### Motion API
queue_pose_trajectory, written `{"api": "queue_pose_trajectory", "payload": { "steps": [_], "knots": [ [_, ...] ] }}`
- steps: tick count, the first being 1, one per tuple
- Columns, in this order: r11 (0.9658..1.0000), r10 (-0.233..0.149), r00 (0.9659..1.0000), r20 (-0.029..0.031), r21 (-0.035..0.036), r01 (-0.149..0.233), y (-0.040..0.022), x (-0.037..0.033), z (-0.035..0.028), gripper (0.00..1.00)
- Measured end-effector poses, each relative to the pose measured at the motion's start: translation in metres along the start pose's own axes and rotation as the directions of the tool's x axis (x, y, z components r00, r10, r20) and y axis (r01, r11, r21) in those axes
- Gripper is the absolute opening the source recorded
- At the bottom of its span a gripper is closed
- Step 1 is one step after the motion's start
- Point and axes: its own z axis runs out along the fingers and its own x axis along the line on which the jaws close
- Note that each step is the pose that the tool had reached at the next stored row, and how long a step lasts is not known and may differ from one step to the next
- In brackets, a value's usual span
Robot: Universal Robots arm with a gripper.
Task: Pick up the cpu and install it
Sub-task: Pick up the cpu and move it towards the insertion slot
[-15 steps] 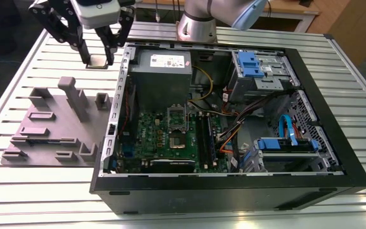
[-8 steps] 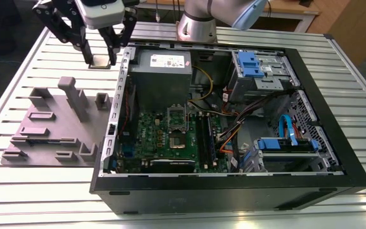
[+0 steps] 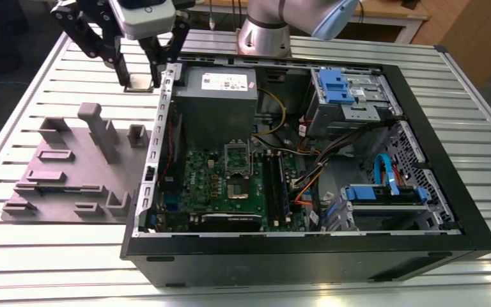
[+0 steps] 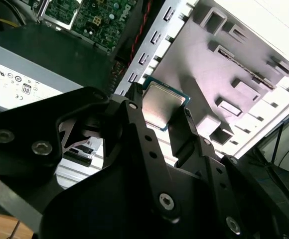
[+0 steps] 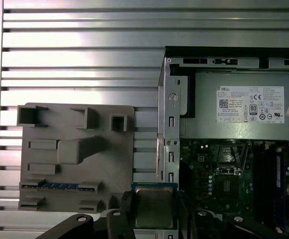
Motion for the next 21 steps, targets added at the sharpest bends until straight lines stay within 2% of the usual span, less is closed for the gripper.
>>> {"api": "queue_pose_trajectory", "payload": {
  "steps": [10, 21],
  "knots": [
    [1.0000, 0.000, 1.0000, 0.0000, 0.0000, 0.000, 0.0001, -0.0081, -0.0002, 0.45],
    [1.0000, 0.000, 1.0000, -0.0001, 0.0001, 0.000, 0.0001, -0.0131, -0.0004, 0.45]
  ]
}}
